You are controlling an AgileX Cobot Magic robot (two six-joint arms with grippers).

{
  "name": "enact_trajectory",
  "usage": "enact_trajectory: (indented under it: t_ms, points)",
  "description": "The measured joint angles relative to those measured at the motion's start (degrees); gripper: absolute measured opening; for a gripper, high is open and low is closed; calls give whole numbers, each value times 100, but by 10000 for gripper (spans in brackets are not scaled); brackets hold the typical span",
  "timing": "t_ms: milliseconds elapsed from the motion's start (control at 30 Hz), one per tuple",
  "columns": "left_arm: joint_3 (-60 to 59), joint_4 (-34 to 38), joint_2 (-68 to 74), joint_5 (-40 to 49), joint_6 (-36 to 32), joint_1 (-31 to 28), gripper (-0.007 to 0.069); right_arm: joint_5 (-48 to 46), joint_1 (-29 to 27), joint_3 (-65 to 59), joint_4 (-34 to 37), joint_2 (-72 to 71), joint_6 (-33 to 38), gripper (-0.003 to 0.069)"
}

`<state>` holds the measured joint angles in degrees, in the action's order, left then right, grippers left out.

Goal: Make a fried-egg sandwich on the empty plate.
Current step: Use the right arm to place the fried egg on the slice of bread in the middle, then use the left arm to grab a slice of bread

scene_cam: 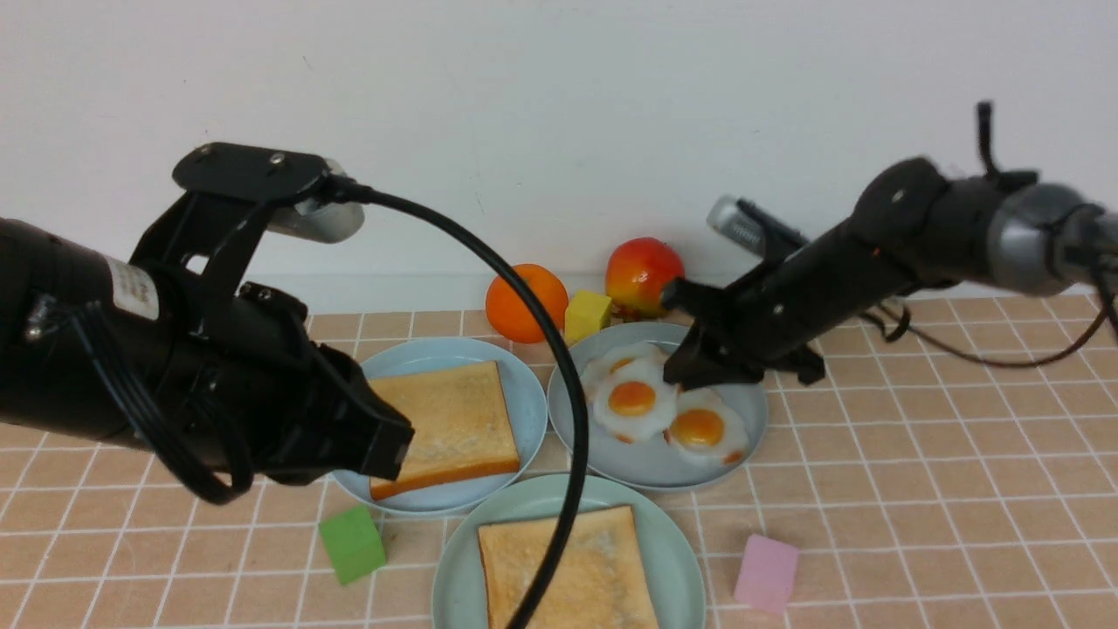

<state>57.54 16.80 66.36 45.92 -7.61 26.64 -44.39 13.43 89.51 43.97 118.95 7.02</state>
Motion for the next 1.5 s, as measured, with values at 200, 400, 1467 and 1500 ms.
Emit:
enact_trajectory:
  t_ms: [200, 400, 1467, 1500]
  points:
    - [0, -721, 12, 115, 842, 0, -13, -1055, 161, 0, 0, -535, 610, 81]
    - [0, -1020, 336, -83, 1574, 0, -13, -1344, 826, -534, 25, -597, 1138, 81]
    - [683, -2231, 2391, -504, 3694, -165, 428, -737, 1295, -1853, -899, -2294, 1097, 386]
    - [804, -1998, 2554, -488, 3614, -320, 430, -683, 1295, -2104, -912, -2569, 1086, 377]
